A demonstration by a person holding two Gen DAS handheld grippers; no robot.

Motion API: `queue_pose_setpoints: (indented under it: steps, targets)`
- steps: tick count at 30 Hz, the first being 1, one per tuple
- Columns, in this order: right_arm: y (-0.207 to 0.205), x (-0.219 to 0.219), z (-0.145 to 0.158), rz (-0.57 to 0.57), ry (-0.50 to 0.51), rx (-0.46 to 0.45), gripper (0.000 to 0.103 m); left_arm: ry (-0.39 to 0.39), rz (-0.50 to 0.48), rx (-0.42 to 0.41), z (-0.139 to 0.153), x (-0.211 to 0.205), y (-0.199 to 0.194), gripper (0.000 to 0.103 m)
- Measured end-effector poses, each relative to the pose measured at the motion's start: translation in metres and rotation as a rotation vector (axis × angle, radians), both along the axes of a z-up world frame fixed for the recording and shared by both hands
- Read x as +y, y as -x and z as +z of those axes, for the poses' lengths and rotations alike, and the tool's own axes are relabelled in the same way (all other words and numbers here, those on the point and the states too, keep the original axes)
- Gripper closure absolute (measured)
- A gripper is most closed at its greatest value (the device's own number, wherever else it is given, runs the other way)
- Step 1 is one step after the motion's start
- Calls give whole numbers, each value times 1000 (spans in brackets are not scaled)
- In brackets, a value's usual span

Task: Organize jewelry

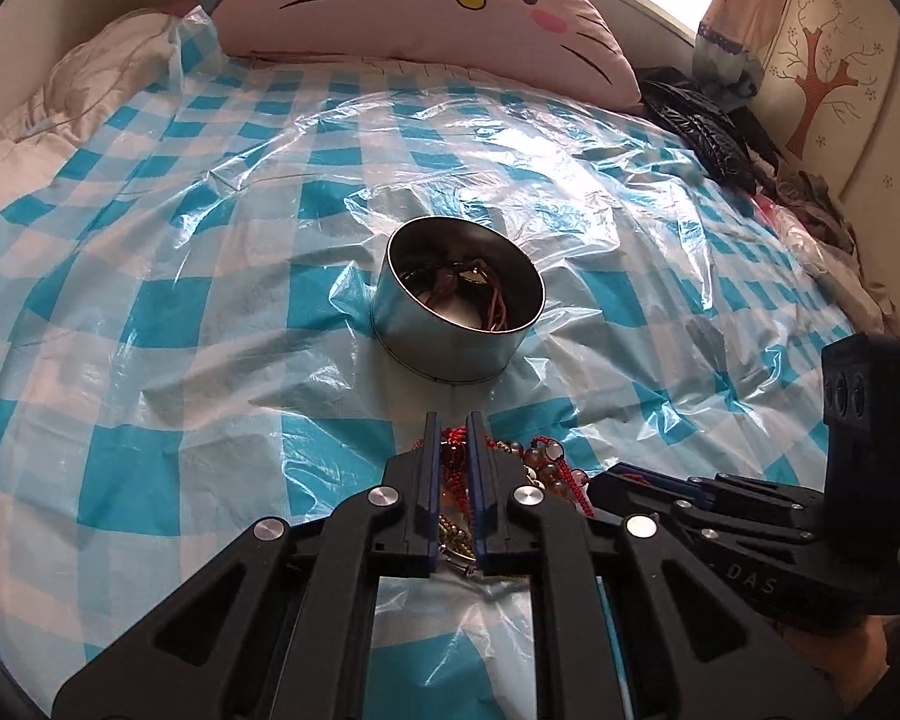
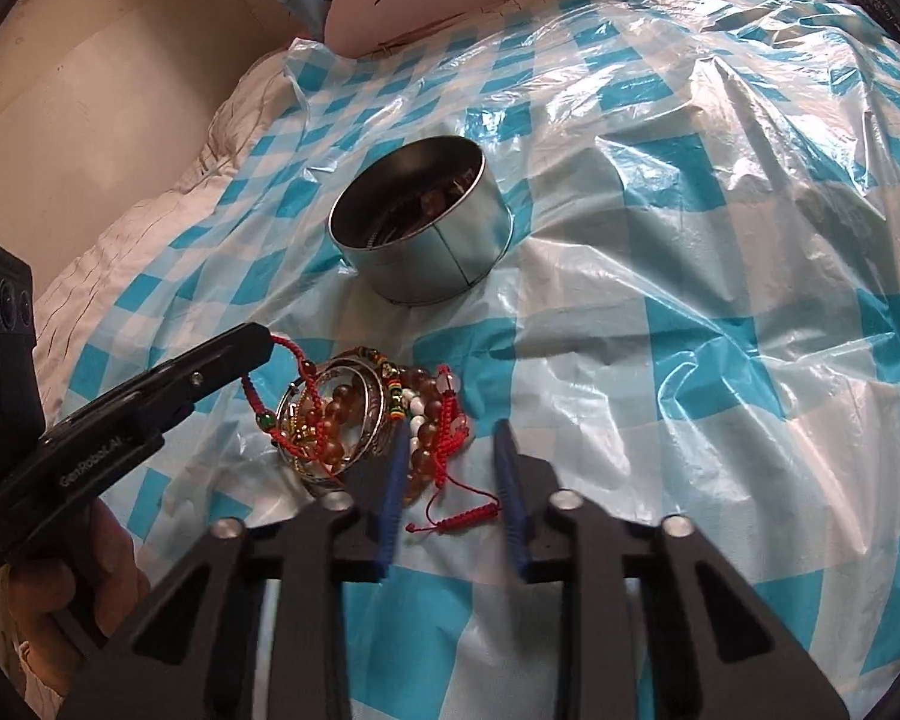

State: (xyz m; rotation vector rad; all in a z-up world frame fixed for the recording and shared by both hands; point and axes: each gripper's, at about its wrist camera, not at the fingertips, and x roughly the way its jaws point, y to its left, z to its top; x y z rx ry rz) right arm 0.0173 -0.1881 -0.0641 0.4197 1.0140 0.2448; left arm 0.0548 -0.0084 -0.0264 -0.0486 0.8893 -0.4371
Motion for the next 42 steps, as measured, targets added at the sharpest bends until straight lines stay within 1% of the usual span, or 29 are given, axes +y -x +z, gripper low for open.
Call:
queue_pose_setpoints:
  steps: [1, 2, 3, 5, 10, 13, 18, 25, 37, 42]
  targets:
    - [1, 0, 1, 3, -9, -8, 96, 4, 5, -10, 2, 1, 2, 95]
    - [3, -1, 4, 5, -19, -26, 97, 9, 7, -16, 3, 1, 4, 95]
    - [5, -2, 7, -2, -20, -47, 97, 8, 9, -21, 4, 0, 6, 95]
    - [11, -7, 15, -17, -49, -96, 98, -23, 10, -41, 5, -5, 11, 95]
    - [29, -13, 41, -34, -90, -262, 98, -68, 6, -76, 8, -11, 15, 95]
    - [33, -16, 50, -48, -100, -316, 98, -80, 2, -87, 9, -13, 17, 95]
    - [35, -22, 56, -70, -108, -349, 98, -84, 4, -94, 9, -13, 17, 95]
    - [35, -21, 57, -72, -93, -354, 98, -90, 10, -109, 11, -13, 17, 95]
    - [33, -14, 58, -53, -62, -368, 98, -126, 4, -141, 13, -17, 20, 95]
    - [32, -13, 60, -48, -56, -388, 98, -104, 9, -151, 17, -15, 19, 95]
